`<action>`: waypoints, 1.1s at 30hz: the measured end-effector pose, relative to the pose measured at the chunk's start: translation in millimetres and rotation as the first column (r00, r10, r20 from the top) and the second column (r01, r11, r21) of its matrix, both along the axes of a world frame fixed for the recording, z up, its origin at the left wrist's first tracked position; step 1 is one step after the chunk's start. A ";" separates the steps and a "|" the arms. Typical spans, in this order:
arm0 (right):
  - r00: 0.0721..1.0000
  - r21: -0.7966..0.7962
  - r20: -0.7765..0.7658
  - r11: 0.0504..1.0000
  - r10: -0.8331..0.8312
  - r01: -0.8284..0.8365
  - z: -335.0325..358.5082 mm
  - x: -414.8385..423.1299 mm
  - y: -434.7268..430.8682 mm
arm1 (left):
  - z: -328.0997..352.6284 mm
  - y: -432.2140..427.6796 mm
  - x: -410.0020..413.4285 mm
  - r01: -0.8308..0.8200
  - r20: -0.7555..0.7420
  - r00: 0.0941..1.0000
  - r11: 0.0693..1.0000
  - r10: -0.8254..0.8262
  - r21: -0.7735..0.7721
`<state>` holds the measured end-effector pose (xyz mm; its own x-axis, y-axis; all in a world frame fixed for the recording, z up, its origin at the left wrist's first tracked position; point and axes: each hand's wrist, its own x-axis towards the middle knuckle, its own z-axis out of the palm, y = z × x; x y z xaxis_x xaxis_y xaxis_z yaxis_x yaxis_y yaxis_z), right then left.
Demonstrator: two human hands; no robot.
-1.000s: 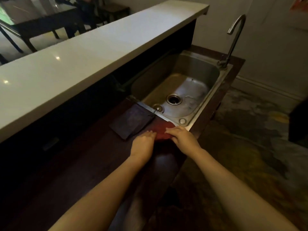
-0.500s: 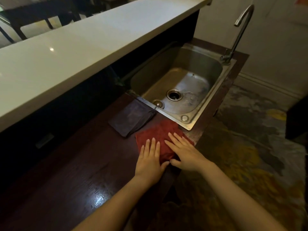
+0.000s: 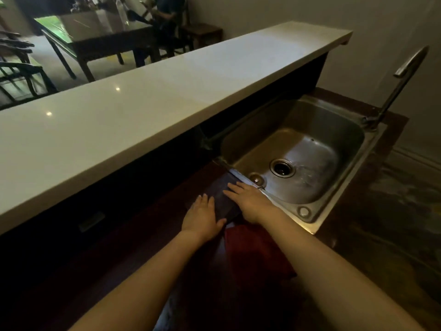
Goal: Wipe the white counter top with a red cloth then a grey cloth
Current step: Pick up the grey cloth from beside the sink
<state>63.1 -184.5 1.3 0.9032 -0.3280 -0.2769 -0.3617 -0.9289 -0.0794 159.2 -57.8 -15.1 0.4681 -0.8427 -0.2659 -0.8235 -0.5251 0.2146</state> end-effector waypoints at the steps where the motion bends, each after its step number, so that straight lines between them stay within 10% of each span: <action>1: 1.000 0.007 -0.021 1.000 0.017 -0.016 -5.4 3.5 -1.7 | -7.2 0.3 -1.7 0.007 0.009 1.000 1.000 -0.007 0.006; 18: 0.952 0.114 0.292 0.992 -0.087 0.055 18.0 6.9 9.5 | 32.9 24.4 10.1 0.085 0.273 0.961 0.989 -0.049 -0.124; 33: 0.897 0.132 0.249 0.904 0.366 -0.406 189.8 57.5 163.9 | 181.3 225.8 31.5 -0.180 0.219 0.948 0.958 0.230 -0.225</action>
<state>120.6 -20.7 191.1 0.9919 0.0947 -0.0841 0.0667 -0.9551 -0.2885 190.7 168.0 166.2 0.6649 -0.7459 0.0401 -0.7427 -0.6544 0.1417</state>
